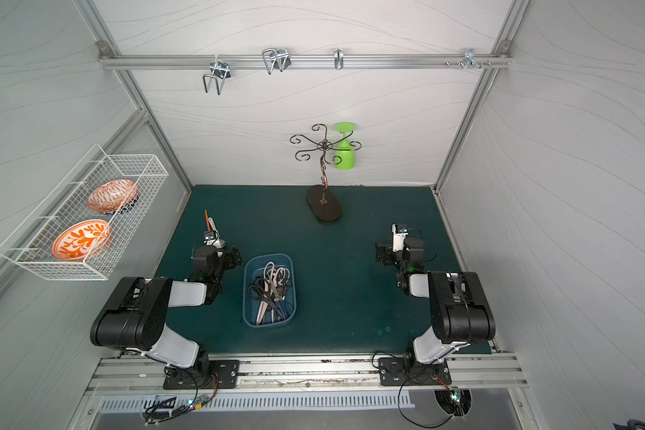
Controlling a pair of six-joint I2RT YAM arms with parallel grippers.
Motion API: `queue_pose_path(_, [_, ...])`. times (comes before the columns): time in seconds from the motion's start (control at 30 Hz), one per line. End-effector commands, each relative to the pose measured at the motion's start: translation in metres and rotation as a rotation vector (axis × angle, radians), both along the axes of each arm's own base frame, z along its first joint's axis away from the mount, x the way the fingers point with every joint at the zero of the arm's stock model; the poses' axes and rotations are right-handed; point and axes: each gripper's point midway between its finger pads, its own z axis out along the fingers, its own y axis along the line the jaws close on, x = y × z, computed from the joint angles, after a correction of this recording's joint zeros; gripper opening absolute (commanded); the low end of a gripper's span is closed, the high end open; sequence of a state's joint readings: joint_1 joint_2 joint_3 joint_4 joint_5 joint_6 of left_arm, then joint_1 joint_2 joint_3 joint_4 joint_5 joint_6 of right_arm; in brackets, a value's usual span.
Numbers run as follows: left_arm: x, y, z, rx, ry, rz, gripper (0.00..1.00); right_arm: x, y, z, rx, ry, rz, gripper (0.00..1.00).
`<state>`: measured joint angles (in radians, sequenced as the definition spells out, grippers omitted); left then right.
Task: Put the scissors into the storage box
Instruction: Reset both arms
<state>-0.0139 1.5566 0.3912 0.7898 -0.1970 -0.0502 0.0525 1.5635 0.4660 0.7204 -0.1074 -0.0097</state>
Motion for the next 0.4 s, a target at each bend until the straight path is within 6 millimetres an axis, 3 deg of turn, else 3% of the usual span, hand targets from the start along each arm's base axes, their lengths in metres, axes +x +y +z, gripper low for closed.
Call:
queue_pose_path(0.0, [0.0118,0.004,0.0237,0.022,-0.086,0.012,0.99,0.0016,0.0039,0.0046,-0.004,-0.032,0.021,0.99])
queue_pose_path(0.37, [0.0119,0.0041,0.0236,0.022,-0.085,0.012,0.99,0.0013,0.0044,0.0028,-0.008,-0.026,0.021,0.99])
